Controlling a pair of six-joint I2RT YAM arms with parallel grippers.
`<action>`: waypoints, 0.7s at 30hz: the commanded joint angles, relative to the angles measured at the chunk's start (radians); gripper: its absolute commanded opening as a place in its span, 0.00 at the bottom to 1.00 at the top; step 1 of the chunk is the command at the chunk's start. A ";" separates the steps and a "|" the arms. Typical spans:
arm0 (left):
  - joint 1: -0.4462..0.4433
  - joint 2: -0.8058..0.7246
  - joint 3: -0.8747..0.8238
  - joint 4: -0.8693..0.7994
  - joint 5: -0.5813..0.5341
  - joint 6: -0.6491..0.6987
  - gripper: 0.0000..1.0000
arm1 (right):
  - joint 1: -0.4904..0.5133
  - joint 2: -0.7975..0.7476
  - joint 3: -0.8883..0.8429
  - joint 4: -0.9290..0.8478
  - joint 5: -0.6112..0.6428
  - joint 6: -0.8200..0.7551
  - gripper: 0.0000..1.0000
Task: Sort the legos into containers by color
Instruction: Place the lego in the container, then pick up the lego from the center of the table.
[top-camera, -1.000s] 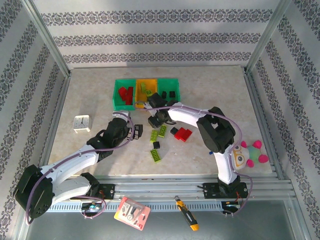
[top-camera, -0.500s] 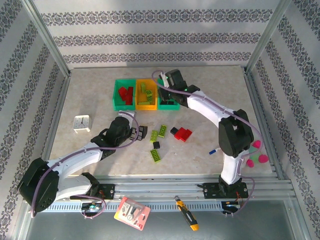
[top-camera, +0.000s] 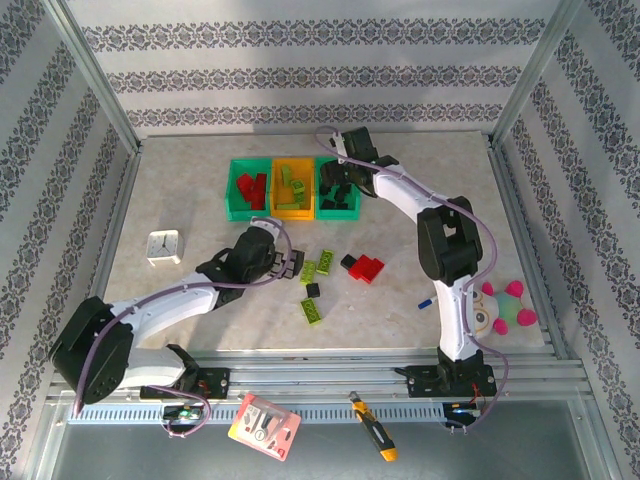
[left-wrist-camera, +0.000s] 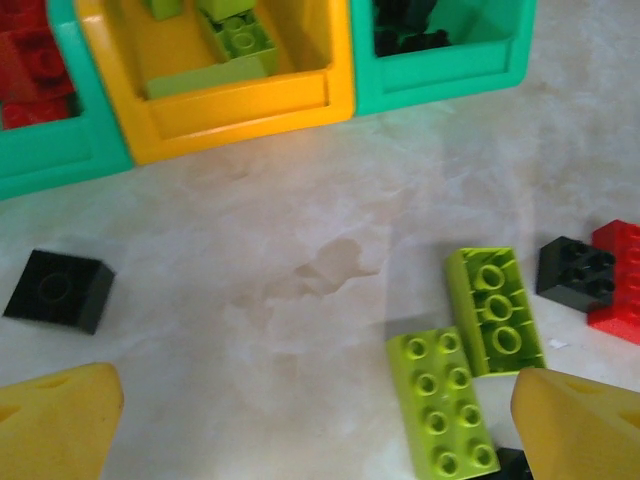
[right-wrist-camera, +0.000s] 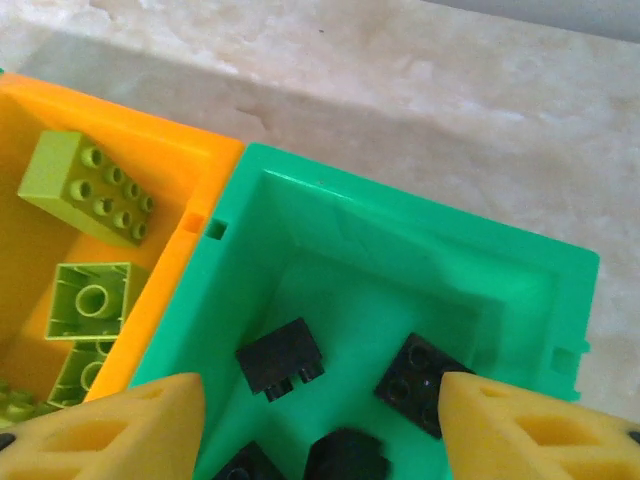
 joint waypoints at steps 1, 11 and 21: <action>-0.031 0.033 0.052 -0.092 0.002 -0.002 0.99 | -0.005 -0.148 -0.070 0.017 -0.037 -0.033 0.75; -0.100 0.246 0.307 -0.449 -0.006 -0.111 0.86 | -0.014 -0.566 -0.561 0.086 -0.064 0.013 0.87; -0.132 0.429 0.444 -0.587 0.077 -0.203 0.69 | -0.030 -0.776 -0.814 0.065 -0.050 0.087 0.88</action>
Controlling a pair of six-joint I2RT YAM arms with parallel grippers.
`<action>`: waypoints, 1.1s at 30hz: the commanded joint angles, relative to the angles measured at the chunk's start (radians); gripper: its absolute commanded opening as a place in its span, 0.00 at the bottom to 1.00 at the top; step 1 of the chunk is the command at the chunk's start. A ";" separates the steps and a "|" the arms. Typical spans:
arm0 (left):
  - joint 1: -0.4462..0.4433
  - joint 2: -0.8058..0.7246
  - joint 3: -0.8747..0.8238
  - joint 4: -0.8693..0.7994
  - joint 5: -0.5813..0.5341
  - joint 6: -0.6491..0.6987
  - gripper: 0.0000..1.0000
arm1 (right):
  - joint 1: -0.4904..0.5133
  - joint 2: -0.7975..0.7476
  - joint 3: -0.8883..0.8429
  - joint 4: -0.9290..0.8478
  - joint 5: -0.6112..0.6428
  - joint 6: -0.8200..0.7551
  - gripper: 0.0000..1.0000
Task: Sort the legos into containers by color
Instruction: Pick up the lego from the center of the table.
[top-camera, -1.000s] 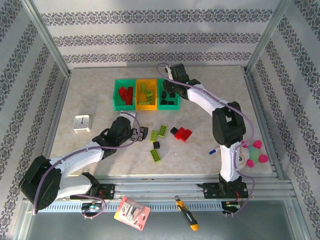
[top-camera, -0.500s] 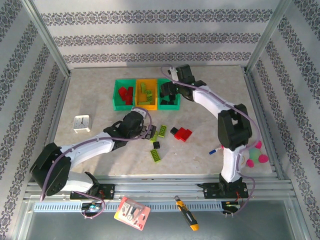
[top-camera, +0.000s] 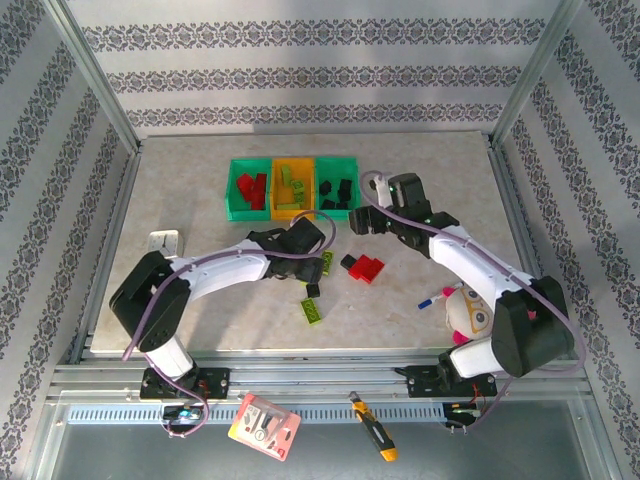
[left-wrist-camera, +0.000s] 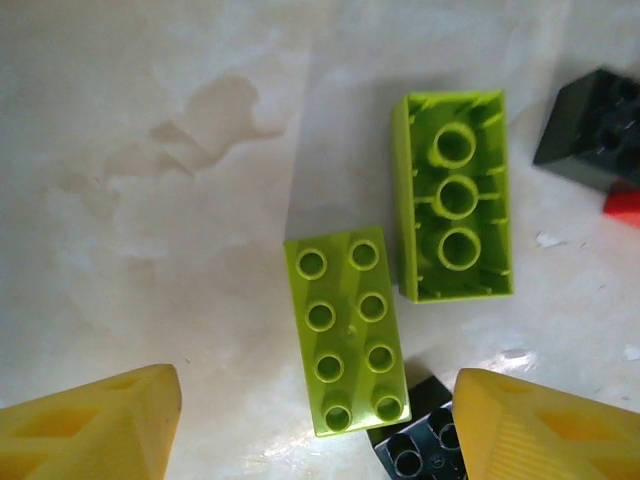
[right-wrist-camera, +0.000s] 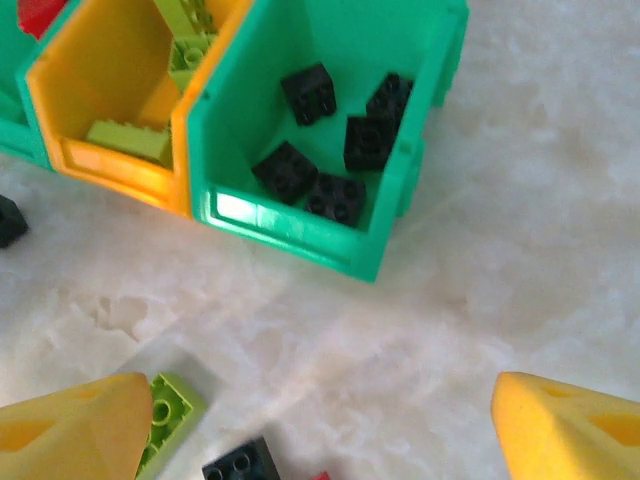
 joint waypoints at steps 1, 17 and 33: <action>-0.019 0.043 0.042 -0.106 0.023 -0.048 0.67 | -0.009 -0.042 -0.028 0.003 -0.004 0.043 0.88; -0.019 0.168 0.073 -0.038 0.029 -0.095 0.41 | -0.009 -0.052 -0.032 -0.006 -0.062 0.071 0.87; 0.047 0.040 0.234 -0.203 -0.140 -0.076 0.29 | 0.018 -0.158 -0.042 -0.012 -0.221 0.115 0.90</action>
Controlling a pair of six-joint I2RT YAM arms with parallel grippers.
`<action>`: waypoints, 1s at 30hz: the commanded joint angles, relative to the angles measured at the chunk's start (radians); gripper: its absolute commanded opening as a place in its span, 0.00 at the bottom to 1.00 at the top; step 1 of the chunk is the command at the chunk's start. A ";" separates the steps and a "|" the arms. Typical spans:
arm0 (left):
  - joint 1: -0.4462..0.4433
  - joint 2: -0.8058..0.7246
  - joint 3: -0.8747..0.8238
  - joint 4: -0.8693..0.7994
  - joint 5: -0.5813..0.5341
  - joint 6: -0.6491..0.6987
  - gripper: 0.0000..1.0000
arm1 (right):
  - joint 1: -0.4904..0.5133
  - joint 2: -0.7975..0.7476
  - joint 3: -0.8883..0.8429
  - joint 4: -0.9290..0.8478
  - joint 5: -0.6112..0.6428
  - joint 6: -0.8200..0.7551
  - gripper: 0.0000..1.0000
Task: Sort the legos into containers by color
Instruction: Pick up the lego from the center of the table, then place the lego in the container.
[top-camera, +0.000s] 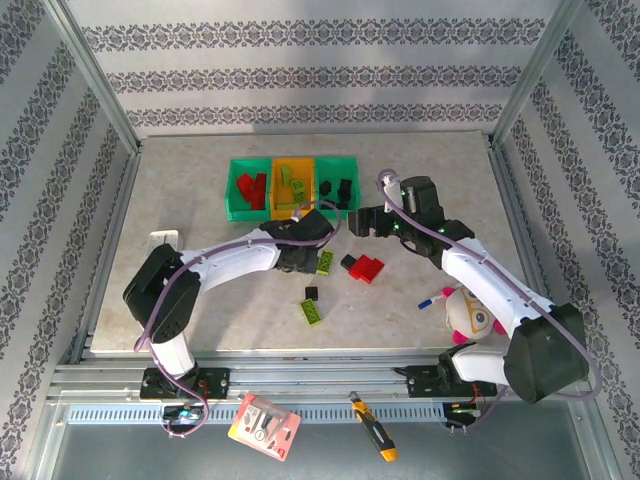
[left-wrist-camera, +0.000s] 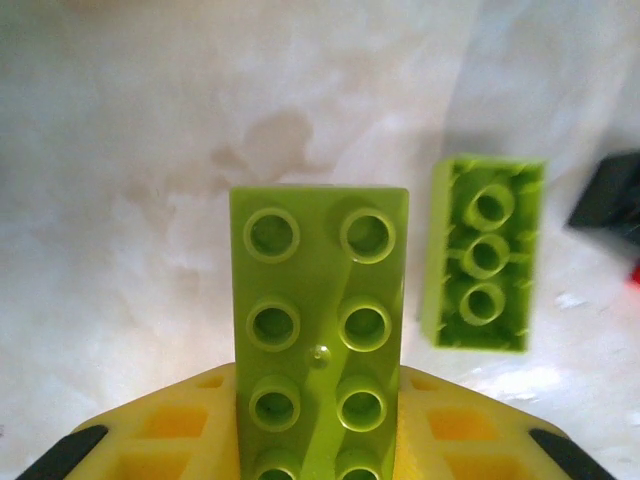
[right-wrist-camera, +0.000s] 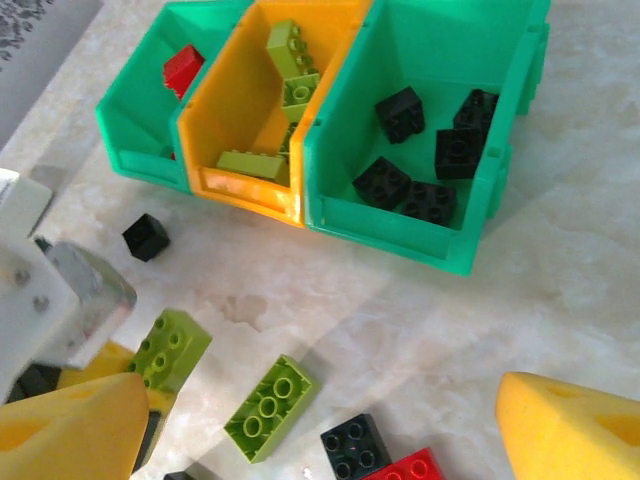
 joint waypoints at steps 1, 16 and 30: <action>0.055 -0.012 0.080 -0.052 -0.050 0.033 0.29 | 0.024 -0.023 -0.017 -0.005 -0.047 0.002 0.91; 0.317 0.328 0.577 -0.078 -0.032 0.176 0.30 | 0.067 -0.006 -0.026 0.008 -0.012 -0.002 0.91; 0.355 0.497 0.861 -0.133 0.042 0.221 0.71 | 0.087 -0.020 -0.035 -0.034 0.055 -0.008 0.92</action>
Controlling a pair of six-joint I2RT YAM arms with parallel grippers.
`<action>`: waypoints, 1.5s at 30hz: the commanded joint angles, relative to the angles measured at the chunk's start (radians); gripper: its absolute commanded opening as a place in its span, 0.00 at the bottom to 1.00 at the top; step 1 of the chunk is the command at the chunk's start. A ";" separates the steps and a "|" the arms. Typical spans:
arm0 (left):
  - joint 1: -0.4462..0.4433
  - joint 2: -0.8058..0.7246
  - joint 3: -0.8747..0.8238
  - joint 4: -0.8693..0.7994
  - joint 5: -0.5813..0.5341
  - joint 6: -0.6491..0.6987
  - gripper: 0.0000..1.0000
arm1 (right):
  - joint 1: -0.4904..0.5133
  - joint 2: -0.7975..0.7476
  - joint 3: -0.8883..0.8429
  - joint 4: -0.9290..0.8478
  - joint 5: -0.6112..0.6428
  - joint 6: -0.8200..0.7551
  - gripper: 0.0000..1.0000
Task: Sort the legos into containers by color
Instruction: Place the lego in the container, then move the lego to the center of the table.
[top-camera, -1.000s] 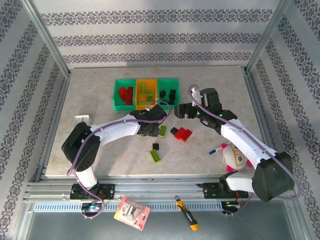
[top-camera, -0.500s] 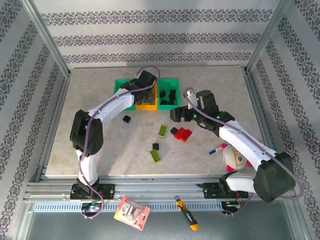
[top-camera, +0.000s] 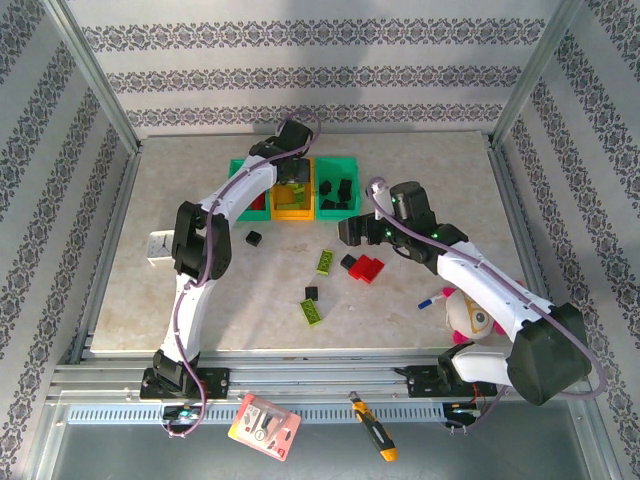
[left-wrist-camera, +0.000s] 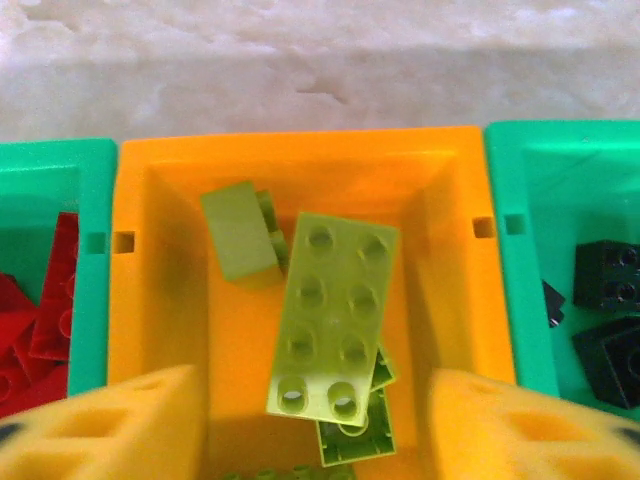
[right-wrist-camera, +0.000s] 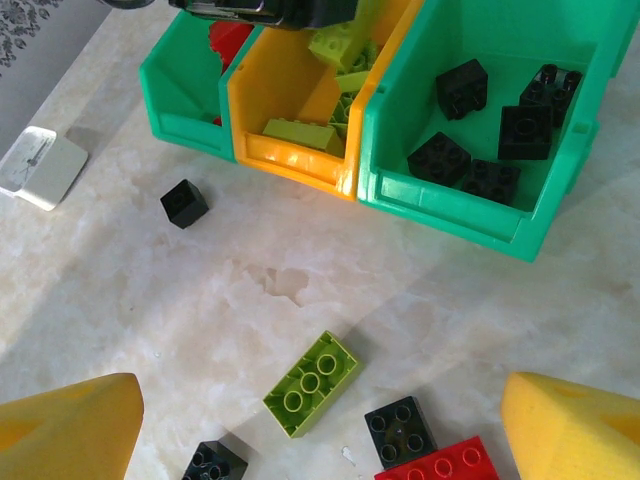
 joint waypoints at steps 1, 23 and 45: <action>-0.001 -0.065 -0.011 -0.036 0.024 0.035 0.77 | 0.009 -0.014 -0.023 -0.037 0.062 -0.003 0.92; -0.252 -0.885 -1.220 0.802 0.388 0.572 0.99 | -0.026 0.201 -0.064 -0.284 0.242 0.269 0.89; -0.269 -0.886 -1.330 0.954 0.540 0.596 0.99 | -0.120 0.116 -0.179 -0.274 0.334 0.367 0.70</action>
